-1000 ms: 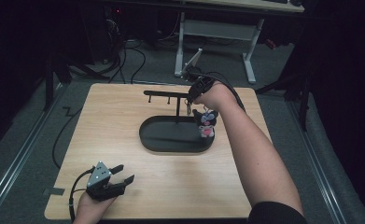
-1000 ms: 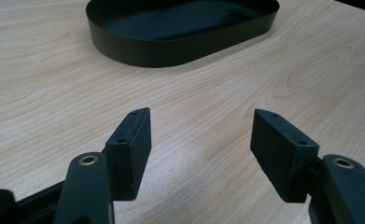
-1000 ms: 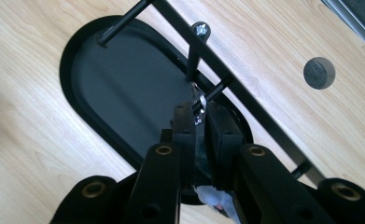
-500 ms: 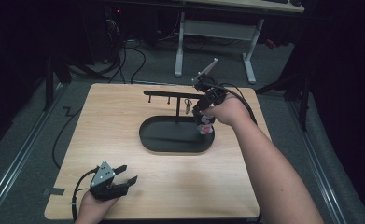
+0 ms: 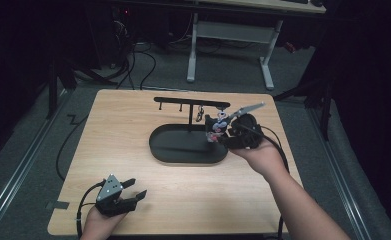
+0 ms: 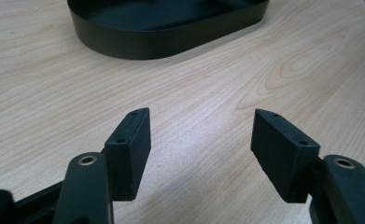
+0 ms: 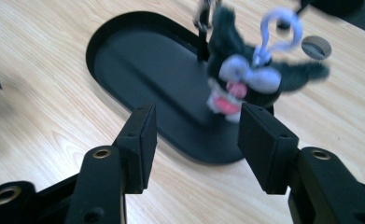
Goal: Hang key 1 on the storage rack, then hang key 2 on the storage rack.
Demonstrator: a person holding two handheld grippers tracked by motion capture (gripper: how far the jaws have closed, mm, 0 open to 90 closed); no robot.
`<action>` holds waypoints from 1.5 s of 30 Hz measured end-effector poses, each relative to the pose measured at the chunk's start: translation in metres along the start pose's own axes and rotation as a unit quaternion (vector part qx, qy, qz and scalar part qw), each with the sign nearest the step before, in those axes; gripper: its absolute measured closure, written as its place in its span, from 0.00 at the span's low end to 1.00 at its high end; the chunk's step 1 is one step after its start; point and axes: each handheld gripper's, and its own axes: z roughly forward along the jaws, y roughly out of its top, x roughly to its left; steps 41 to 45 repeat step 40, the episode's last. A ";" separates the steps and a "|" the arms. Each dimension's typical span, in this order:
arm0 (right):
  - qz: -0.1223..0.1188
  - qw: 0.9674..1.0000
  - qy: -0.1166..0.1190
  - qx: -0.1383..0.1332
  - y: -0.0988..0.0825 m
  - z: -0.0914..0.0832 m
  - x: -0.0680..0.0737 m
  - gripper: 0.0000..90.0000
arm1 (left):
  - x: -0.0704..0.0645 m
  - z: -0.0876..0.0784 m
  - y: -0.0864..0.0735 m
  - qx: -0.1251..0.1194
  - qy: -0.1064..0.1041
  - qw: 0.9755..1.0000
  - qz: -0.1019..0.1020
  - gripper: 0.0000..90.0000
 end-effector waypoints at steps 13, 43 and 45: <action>0.007 0.995 -0.008 -0.100 -0.104 0.020 0.011 0.36 | -0.007 0.005 0.002 0.001 -0.005 1.000 0.005 0.43; 0.040 0.984 -0.022 -0.174 -0.200 0.054 0.016 0.21 | -0.025 0.011 0.006 0.009 -0.008 1.000 0.018 0.42; 0.040 0.984 -0.022 -0.174 -0.200 0.054 0.016 0.21 | -0.025 0.011 0.006 0.009 -0.008 1.000 0.018 0.42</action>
